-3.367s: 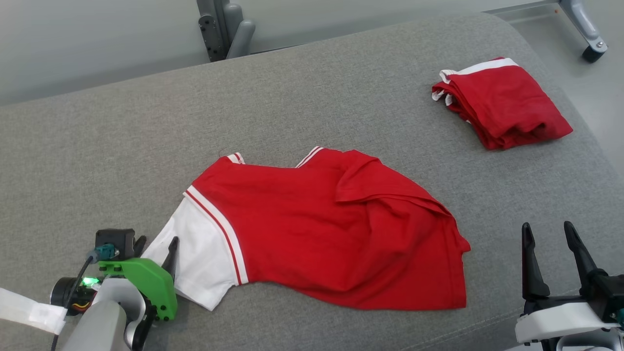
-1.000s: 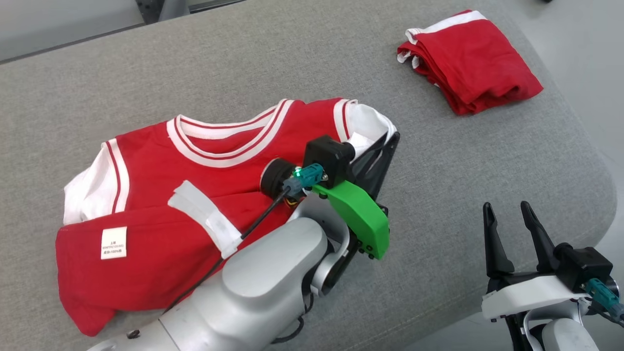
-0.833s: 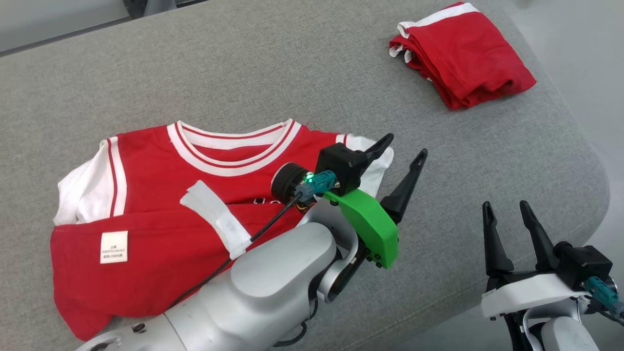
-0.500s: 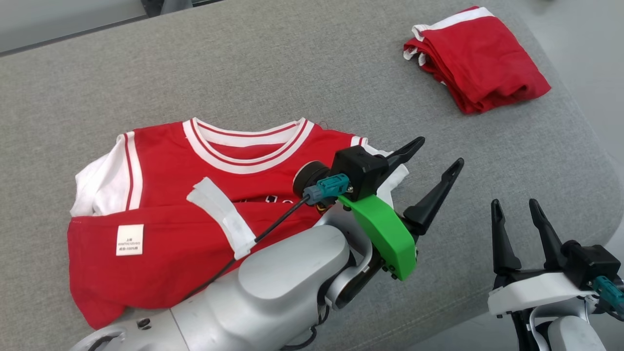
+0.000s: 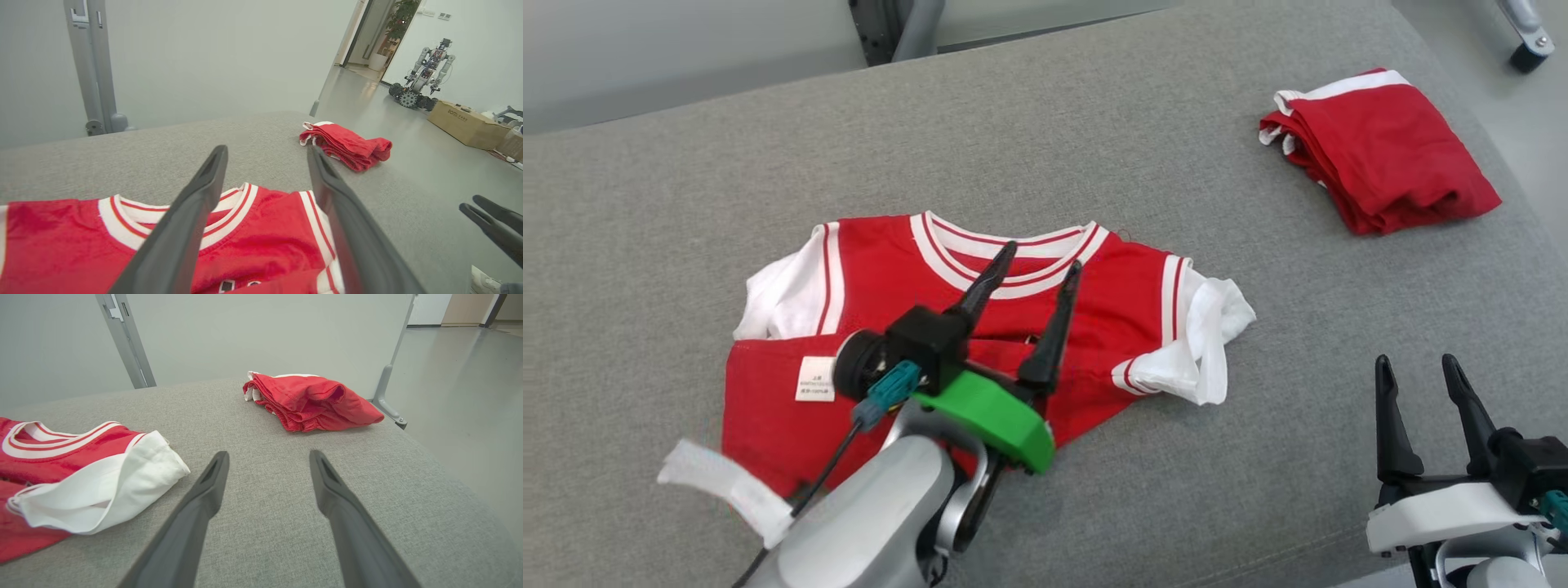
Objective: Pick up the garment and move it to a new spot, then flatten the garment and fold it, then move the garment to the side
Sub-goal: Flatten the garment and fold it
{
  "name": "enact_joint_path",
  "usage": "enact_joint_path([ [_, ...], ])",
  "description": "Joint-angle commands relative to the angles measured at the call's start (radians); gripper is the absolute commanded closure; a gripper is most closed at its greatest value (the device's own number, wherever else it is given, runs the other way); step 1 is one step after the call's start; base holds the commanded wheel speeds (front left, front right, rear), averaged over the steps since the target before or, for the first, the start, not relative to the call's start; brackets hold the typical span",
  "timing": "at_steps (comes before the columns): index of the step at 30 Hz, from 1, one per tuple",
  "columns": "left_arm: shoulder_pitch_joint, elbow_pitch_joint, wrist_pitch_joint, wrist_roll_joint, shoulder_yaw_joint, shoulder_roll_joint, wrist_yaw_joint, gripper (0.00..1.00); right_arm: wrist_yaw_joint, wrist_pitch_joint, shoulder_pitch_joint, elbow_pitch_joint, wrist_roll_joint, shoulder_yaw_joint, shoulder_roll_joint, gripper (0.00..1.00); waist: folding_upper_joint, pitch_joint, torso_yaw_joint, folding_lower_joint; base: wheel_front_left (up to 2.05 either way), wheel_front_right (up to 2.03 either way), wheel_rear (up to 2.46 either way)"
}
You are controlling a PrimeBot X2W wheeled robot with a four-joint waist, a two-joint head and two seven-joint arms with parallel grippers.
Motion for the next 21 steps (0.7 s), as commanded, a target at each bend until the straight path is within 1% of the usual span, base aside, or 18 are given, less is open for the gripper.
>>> enact_joint_path([
  [1, 0.04, -0.014, 0.001, 0.033, 0.028, 0.018, 0.01, 0.0, -0.001, -0.003, 0.016, -0.007, -0.007, -0.01, -0.003, 0.0, 0.0055, -0.042, 0.047, 0.0, 0.0, 0.0, 0.0],
  [5, 0.166, -0.036, 0.0, 0.112, 0.146, 0.048, 0.031, 0.0, -0.001, -0.003, 0.043, -0.011, -0.027, -0.024, -0.003, 0.0, 0.0055, -0.073, 0.086, 0.0, 0.0, 0.0, 0.0],
  [7, 0.223, -0.031, 0.0, 0.136, 0.204, 0.046, 0.034, 0.0, -0.001, -0.003, 0.053, -0.01, -0.032, -0.03, -0.003, 0.0, 0.0055, -0.086, 0.102, 0.0, 0.0, 0.0, 0.0],
  [10, 0.298, -0.004, 0.0, 0.153, 0.292, 0.041, 0.024, 0.0, -0.001, -0.003, 0.064, -0.007, -0.039, -0.032, -0.003, 0.0, 0.0055, -0.103, 0.118, 0.0, 0.0, 0.0, 0.0],
  [13, 0.348, 0.066, 0.001, 0.135, 0.347, 0.032, -0.004, 0.0, -0.001, -0.003, 0.071, -0.007, -0.047, -0.03, -0.003, 0.0, 0.0055, -0.113, 0.13, 0.0, 0.0, 0.0, 0.0],
  [14, 0.344, 0.129, 0.0, 0.117, 0.366, 0.037, -0.027, 0.0, -0.001, -0.003, 0.076, -0.005, -0.047, -0.022, -0.003, 0.0, 0.0055, -0.118, 0.133, 0.0, 0.0, 0.0, 0.0],
  [15, 0.336, 0.163, 0.008, 0.108, 0.366, 0.041, -0.039, 0.0, -0.001, -0.003, 0.078, -0.003, -0.05, -0.019, -0.003, 0.0, 0.0055, -0.12, 0.133, 0.0, 0.0, 0.0, 0.0],
  [18, 0.298, 0.244, 0.041, 0.061, 0.393, 0.042, -0.07, 0.0, -0.001, -0.003, 0.079, -0.001, -0.052, -0.009, -0.003, 0.0, 0.0055, -0.126, 0.128, 0.0, 0.0, 0.0, 0.0],
  [21, 0.26, 0.307, 0.087, 0.029, 0.412, 0.059, -0.1, 0.0, -0.001, -0.003, 0.079, -0.002, -0.056, -0.003, -0.003, 0.0, 0.0055, -0.125, 0.121, 0.0, 0.0, 0.0, 0.0],
])
